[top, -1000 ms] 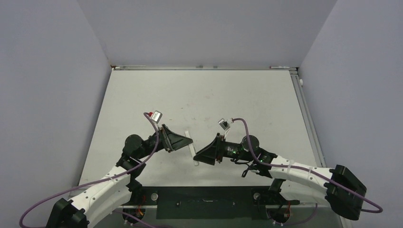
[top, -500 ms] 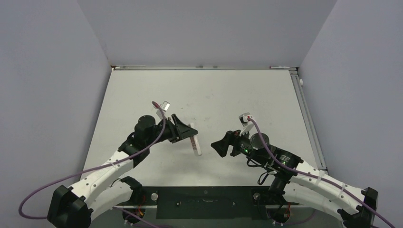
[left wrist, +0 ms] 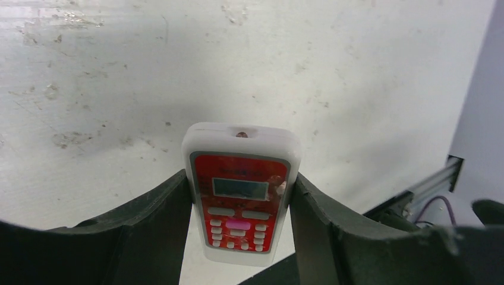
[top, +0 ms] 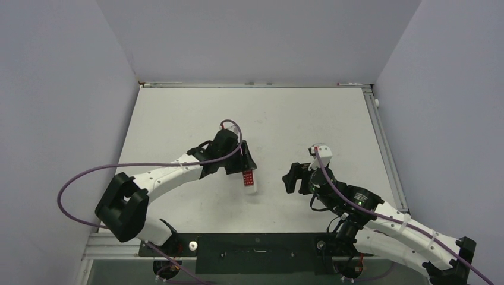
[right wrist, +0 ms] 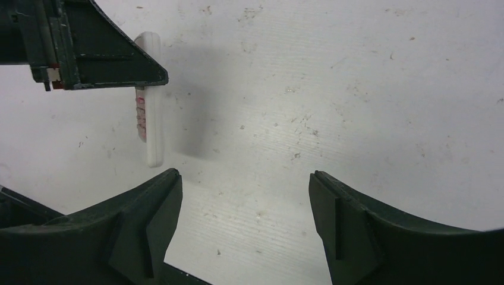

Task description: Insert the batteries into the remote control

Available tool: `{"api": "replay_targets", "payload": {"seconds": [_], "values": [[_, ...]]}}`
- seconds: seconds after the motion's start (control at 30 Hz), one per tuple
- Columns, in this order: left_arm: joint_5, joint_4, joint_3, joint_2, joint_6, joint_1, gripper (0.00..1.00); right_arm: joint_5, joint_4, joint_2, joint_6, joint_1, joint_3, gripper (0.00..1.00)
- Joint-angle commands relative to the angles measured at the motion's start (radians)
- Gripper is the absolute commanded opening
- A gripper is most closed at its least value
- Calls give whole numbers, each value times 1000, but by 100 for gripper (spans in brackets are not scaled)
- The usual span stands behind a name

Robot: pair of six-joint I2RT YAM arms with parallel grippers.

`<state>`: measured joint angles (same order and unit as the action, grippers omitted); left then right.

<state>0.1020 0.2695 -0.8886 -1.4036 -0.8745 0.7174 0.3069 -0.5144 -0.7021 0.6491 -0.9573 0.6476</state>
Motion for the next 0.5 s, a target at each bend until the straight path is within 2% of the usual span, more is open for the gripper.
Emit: {"api": "replay_targets", "payload": {"seconds": [0.0, 0.13, 0.37, 0.43, 0.47], "values": [[-93, 101, -138, -128, 24, 22, 0, 85, -27, -13, 32, 8, 36, 76], [-129, 156, -218, -237, 26, 42, 0, 119, -58, -46, 58, 11, 47, 76], [-121, 168, -272, -358, 20, 51, 0, 114, -67, -53, 69, 14, 47, 76], [-119, 176, -283, -388, 18, 54, 4, 113, -73, -50, 77, 15, 50, 76], [-119, 177, -287, -395, 16, 55, 10, 116, -78, -50, 82, 15, 55, 77]]}}
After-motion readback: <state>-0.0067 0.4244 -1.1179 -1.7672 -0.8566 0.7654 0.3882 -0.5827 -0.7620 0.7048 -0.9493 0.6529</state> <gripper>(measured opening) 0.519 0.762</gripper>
